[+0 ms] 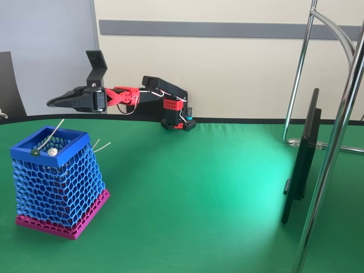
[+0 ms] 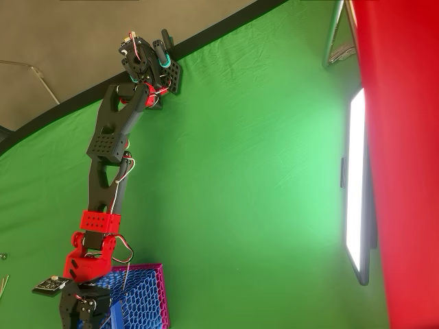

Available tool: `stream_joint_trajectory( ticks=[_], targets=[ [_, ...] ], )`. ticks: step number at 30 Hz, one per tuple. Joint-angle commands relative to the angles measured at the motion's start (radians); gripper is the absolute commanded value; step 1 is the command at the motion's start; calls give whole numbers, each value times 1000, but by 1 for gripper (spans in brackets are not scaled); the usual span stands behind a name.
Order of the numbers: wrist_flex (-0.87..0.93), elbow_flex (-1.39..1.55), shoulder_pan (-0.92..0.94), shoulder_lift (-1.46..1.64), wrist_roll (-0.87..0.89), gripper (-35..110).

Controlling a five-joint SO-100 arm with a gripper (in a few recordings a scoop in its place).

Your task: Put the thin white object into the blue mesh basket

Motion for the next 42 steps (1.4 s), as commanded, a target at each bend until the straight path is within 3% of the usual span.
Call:
stream_joint_trajectory(
  ticks=[1, 5, 12, 24, 28, 42],
  targets=[
    [-21, 41, -25, 147, 54, 15],
    [17, 137, -44, 279, 163, 14],
    [370, 187, -97, 509, 385, 11],
    [764, 341, -256, 856, 667, 1],
    [833, 465, -311, 997, 739, 1],
    [798, 1255, -454, 1641, 1006, 1]
  ],
)
